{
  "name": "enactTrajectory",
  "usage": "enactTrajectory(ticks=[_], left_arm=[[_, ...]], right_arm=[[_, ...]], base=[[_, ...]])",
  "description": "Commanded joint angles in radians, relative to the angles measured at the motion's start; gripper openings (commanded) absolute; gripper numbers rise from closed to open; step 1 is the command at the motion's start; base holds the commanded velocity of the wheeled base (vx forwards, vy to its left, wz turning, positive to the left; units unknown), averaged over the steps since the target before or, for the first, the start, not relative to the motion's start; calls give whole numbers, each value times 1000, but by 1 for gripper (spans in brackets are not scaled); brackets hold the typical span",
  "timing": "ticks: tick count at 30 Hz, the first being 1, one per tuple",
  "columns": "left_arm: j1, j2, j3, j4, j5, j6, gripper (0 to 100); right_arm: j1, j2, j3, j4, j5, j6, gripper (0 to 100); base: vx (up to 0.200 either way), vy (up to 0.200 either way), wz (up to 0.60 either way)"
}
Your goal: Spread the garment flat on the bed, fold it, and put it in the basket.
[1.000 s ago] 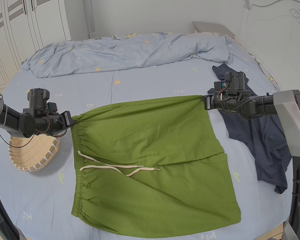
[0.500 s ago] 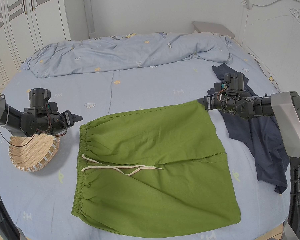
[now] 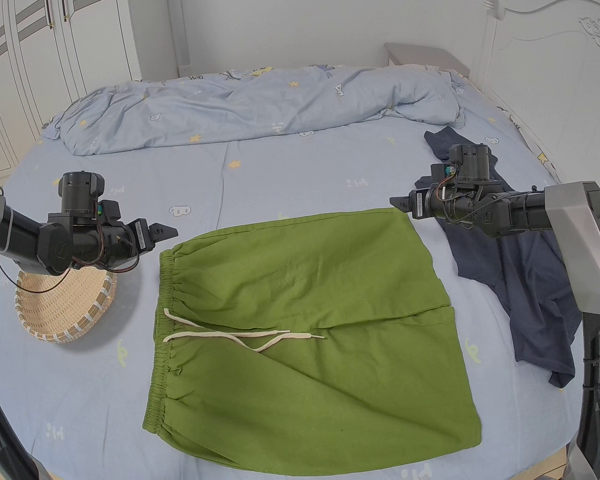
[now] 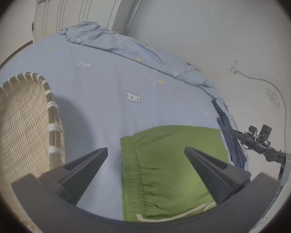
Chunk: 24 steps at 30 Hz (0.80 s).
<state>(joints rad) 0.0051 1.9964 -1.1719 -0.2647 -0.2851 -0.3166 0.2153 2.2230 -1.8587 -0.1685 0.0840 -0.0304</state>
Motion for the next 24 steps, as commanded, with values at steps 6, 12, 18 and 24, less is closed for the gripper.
enactTrajectory(ticks=[6,12,18,24], left_arm=[[6,-249,268,1,-63,-102,100],[35,-435,529,5,-325,-119,100],[36,-516,767,4,-447,-108,100],[35,-495,893,1,-470,-104,100]], right_arm=[[-2,-347,392,64,-38,205,100],[-21,-548,731,49,203,353,100],[-45,-678,1018,-34,244,365,100],[-45,-749,1193,-97,253,368,100]], base=[[0,0,0],[0,0,0],[0,0,0],[0,0,0]])
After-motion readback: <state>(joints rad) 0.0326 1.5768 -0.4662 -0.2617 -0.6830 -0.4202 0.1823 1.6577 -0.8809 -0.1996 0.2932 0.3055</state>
